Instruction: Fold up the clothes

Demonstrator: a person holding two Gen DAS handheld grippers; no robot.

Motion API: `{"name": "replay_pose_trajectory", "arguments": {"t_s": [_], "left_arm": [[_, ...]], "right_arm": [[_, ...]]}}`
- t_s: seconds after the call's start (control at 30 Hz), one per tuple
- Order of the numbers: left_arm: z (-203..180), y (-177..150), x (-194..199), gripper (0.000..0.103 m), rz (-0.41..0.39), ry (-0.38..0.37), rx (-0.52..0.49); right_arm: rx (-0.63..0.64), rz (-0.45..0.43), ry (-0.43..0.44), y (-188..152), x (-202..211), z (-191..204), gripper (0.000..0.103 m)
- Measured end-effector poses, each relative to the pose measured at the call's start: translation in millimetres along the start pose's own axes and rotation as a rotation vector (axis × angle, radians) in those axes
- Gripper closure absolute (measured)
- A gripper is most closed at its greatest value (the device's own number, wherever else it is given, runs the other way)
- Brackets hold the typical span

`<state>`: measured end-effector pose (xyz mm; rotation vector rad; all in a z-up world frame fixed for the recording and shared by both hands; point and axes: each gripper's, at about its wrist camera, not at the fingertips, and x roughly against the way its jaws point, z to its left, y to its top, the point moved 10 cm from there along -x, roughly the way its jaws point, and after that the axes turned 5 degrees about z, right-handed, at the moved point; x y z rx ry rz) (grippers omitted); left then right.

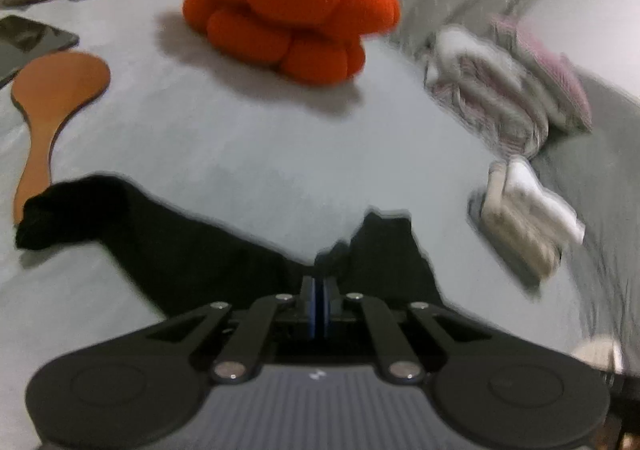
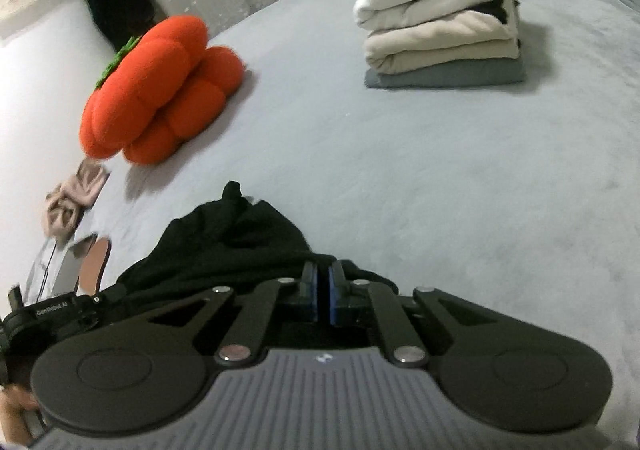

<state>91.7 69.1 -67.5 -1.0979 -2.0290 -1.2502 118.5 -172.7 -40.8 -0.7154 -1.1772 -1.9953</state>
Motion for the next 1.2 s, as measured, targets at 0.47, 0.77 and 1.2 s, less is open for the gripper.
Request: {"name": "replay_pose_trajectory", "arguments": {"t_s": [0.47,0.77,1.2], "left_arm": [[3.8,-20.1,-21.5,0.054,0.193,0.106,-0.214],[-32.9,18.1,-30.1,0.042,0.150,0.059,-0.169],[-67.5,57.1,-107.5,0.054,0.149,0.220,-0.235]], "right_arm": [[0.283,0.282,-0.013,-45.1,-42.1,20.4,0.081],[0.106,0.099,0.022,0.5,-25.8,3.1,0.052],[0.085,0.175,-0.011,10.2,-62.8,-8.8,0.068]]}}
